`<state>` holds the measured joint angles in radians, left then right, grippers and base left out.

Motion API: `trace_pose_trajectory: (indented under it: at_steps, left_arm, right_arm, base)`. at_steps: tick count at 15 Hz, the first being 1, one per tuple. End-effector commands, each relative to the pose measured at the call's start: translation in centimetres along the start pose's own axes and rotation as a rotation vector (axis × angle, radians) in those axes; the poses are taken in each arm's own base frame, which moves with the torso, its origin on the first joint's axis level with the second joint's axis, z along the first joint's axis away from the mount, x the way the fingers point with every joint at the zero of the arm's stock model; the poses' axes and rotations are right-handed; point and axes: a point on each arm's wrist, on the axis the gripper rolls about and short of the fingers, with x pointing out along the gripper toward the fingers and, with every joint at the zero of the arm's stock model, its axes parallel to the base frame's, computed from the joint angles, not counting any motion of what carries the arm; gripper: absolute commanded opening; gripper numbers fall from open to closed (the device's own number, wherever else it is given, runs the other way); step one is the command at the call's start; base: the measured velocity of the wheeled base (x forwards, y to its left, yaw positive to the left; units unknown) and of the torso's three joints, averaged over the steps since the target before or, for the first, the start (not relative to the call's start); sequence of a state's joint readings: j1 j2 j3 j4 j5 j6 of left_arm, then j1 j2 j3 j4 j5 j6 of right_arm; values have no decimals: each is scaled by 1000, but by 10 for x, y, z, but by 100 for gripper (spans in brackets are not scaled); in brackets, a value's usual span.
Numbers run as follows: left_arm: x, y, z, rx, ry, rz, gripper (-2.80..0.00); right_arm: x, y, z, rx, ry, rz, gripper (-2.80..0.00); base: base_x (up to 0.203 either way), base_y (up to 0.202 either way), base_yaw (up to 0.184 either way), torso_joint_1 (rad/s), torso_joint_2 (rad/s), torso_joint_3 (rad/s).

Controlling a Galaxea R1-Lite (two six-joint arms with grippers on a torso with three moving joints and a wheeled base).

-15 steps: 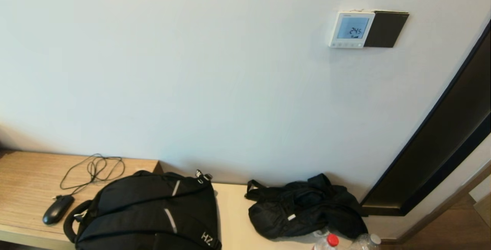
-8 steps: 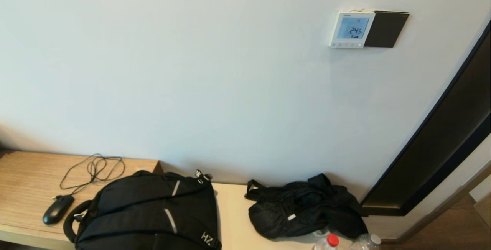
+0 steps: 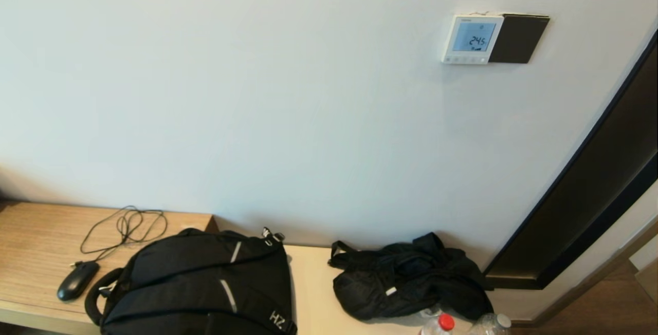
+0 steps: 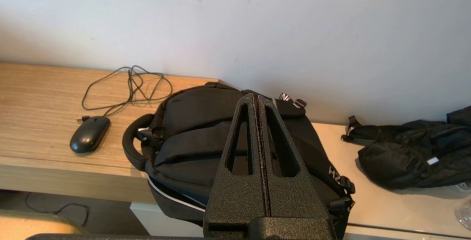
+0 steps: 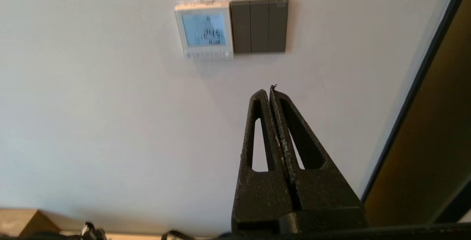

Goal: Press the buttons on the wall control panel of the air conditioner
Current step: Turn off the central air conditioner

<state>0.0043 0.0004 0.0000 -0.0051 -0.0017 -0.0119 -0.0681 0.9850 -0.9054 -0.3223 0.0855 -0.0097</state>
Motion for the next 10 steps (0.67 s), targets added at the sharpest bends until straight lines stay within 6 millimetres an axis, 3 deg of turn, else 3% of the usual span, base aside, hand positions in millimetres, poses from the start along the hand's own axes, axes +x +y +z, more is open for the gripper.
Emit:
trace_pose_trajectory:
  at_steps: [1, 7, 10]
  left_arm:
    - [0, 0, 0, 0, -1, 0, -280]
    - [0, 0, 0, 0, -1, 0, -280]
    - [0, 0, 0, 0, 0, 1, -280]
  right_arm:
    - [36, -3, 2, 7, 21, 1, -280]
    - [87, -6, 30, 100, -102, -47, -280]
    - [99, 3, 23, 119, -81, -20, -280]
  base:
    - [0, 0, 0, 0, 0, 0]
    - [0, 0, 0, 0, 0, 0]
    - [0, 0, 0, 0, 0, 0]
